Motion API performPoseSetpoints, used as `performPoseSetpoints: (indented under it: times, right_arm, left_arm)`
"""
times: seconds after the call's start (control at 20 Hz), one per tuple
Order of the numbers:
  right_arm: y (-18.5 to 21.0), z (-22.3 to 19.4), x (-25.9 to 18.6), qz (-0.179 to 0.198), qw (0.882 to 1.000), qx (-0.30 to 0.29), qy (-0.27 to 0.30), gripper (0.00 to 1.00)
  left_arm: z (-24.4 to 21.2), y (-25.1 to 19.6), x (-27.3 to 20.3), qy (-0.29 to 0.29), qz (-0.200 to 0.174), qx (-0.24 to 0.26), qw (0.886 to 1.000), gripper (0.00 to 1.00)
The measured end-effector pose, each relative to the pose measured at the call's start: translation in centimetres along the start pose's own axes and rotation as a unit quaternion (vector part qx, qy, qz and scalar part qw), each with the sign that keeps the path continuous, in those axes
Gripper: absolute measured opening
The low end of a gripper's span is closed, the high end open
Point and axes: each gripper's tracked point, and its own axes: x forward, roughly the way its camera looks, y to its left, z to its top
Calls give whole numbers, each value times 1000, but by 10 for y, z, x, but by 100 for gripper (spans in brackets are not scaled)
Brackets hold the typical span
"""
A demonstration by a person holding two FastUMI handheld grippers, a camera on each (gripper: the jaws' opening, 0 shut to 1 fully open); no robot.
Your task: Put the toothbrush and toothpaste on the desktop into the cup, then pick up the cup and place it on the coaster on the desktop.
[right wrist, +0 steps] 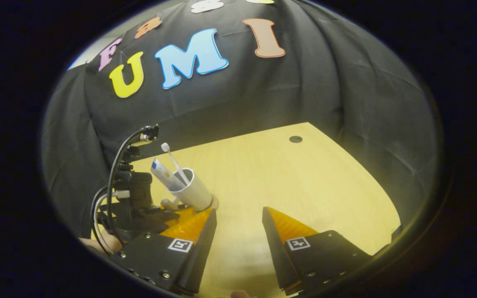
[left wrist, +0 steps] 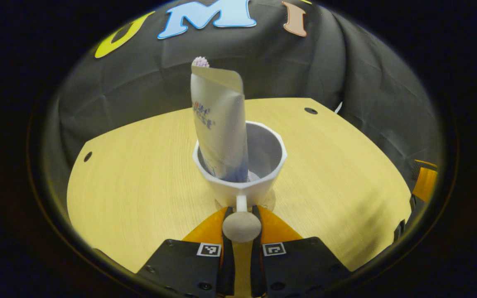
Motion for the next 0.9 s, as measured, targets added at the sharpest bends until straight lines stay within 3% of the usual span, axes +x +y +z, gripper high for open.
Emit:
performPoseSetpoints:
  times: [0.3,0.35,0.4,0.45,0.5,0.6,0.65,0.75,0.9]
  right_arm:
    - [-1,-1,-2,5,1000,3,0,67]
    - [0,-1,-2,7,1000,3,0,67]
    - [0,-1,-3,9,1000,2,0,67]
    - [0,-1,-3,11,1000,1,-1,67]
    - [0,0,-3,13,1000,0,-3,67]
    - [1,2,-5,16,1000,-6,-9,67]
    - [1,5,-7,18,1000,-9,-13,67]
    - [3,10,-10,20,999,-19,-23,65]
    - [7,21,-18,27,998,-41,-46,67]
  left_arm:
    - [-6,-3,1,9,16,12,1000,22]
    - [-6,-3,1,8,18,12,1000,24]
    - [-6,-3,2,9,20,11,1000,32]
    - [-6,-4,2,8,20,9,1000,28]
    - [-5,-6,-1,4,17,9,1000,37]
    - [4,-9,-12,-15,20,9,1000,38]
    - [10,-13,-18,-26,16,7,1000,43]
    - [21,-19,-33,-55,12,4,998,72]
    - [40,-19,-61,-106,25,-4,994,77]
